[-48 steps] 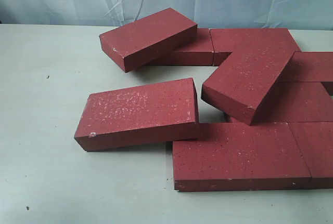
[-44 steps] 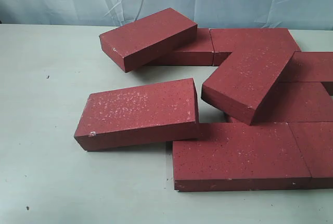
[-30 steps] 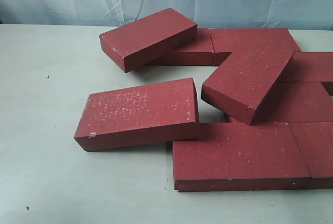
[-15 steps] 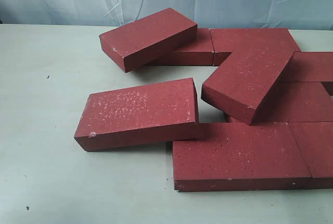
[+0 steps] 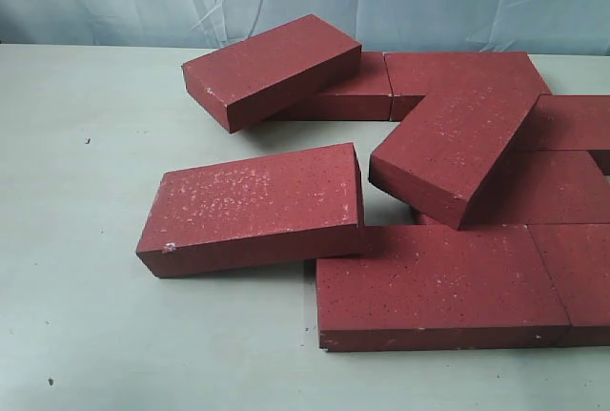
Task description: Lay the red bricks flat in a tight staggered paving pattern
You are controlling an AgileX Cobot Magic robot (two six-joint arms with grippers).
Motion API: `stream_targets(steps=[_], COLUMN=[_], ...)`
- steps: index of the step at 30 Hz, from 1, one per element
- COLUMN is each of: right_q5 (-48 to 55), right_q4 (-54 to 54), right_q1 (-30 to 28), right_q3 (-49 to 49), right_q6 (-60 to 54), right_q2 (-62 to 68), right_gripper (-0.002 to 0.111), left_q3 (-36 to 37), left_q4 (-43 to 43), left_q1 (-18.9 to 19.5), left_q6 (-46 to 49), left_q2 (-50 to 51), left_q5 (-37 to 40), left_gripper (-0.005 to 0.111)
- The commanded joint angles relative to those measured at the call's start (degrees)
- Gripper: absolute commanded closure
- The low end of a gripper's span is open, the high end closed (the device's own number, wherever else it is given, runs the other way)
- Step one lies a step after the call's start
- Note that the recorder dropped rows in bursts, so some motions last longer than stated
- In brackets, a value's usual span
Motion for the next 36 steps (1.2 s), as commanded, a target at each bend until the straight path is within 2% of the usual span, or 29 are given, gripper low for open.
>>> stream_targets(steps=[1,6,12,14,22,36], right_q5=[0.16,10.23,26.99,27.81,26.28,32.92], right_q4=[-0.35,-0.35,-0.35,-0.35,-1.94,-1.35], right_q1=[-0.29,-0.29,-0.29,-0.29,-0.29,-0.29], right_q3=[-4.94,-15.47,-29.40,-31.06,-31.64,-31.64], right_q6=[-0.34,-0.34,-0.34,-0.34,-0.23,-0.23], right_q2=[-0.39,2.05,11.10,13.29,15.76,16.23], right_gripper=[0.109,0.109,0.109,0.109,0.109,0.109], left_q3=[0.29,0.29,0.29,0.29,0.29,0.29], left_q4=[-0.43,-0.43,-0.43,-0.43,-0.43,-0.43], left_q1=[0.16,0.16,0.16,0.16,0.16,0.16], left_q6=[-0.15,-0.15,-0.15,-0.15,-0.15,-0.15], left_q2=[-0.31,-0.31,-0.31,-0.31,-0.31,-0.31], left_q5=[-0.77,-0.77,-0.77,-0.77,-0.77,-0.77], left_gripper=[0.107,0.107,0.107,0.107,0.107,0.107])
